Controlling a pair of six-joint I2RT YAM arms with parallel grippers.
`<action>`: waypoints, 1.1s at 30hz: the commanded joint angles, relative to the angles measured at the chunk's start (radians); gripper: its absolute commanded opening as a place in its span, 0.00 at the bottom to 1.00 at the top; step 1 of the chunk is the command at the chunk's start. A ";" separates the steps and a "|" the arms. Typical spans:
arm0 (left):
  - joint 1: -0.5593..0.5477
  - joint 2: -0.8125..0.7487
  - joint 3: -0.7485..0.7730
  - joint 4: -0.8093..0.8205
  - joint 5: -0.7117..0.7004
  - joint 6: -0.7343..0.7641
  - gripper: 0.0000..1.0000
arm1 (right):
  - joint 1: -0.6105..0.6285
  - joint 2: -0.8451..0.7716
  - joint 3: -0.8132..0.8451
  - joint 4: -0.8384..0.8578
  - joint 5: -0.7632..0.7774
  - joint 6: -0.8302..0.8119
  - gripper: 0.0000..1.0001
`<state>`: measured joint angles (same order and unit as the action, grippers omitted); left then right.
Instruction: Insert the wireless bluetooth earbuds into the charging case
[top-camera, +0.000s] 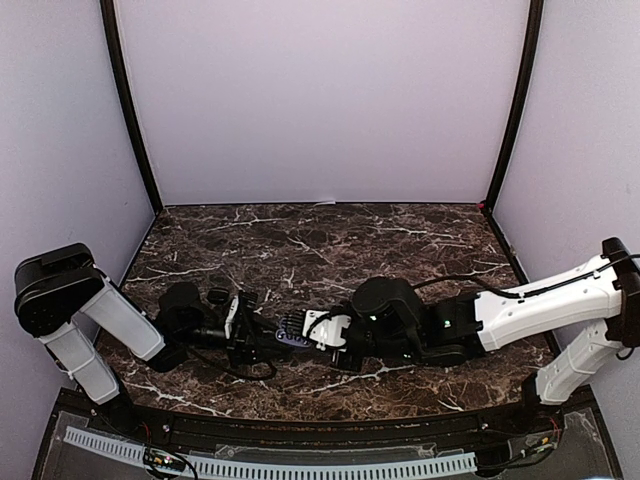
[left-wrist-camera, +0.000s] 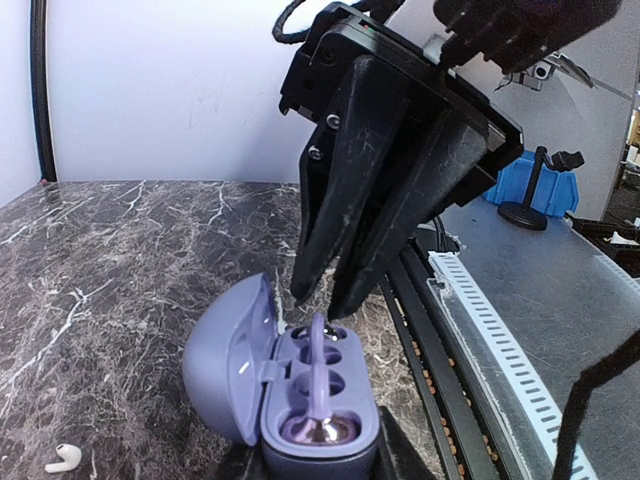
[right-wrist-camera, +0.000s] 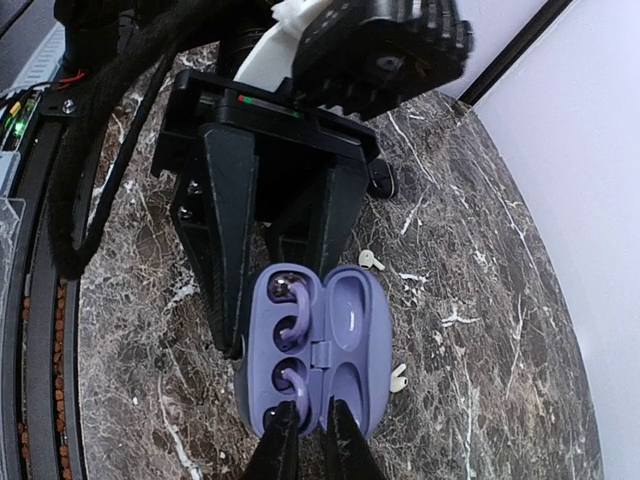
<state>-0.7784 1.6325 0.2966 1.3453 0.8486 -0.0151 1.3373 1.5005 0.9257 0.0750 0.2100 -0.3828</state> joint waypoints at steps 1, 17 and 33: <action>-0.002 -0.015 0.003 0.035 0.012 0.007 0.11 | -0.042 -0.075 -0.031 0.065 -0.052 0.072 0.13; -0.002 -0.016 0.003 0.039 0.024 0.012 0.11 | -0.209 0.087 0.132 -0.070 -0.148 0.257 0.02; -0.002 -0.021 0.052 -0.110 -0.038 -0.005 0.11 | -0.227 -0.087 -0.059 0.138 -0.668 0.267 0.00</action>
<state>-0.7792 1.6325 0.3275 1.2682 0.8234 -0.0128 1.1225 1.4780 0.9230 0.1101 -0.3462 -0.1452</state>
